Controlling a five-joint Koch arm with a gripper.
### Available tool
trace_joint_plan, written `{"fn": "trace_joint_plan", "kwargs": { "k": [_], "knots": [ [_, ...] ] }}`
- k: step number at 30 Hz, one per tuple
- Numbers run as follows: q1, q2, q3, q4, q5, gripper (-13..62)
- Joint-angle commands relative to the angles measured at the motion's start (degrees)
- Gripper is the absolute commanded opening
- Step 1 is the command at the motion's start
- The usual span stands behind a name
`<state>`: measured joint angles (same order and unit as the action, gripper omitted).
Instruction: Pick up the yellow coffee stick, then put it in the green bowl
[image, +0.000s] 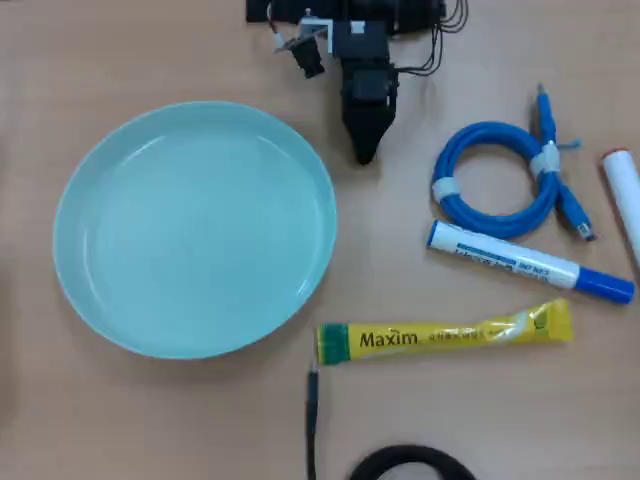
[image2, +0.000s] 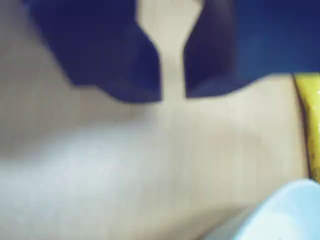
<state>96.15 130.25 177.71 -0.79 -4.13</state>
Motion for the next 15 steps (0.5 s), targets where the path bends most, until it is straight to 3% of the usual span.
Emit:
{"fn": "trace_joint_plan", "kwargs": {
  "k": [1,15],
  "knots": [
    [0.18,5.62,-1.49,8.00,-1.23,-1.2],
    [-5.01,5.62,-20.39,20.83,-1.93,-1.2]
  ]
}}
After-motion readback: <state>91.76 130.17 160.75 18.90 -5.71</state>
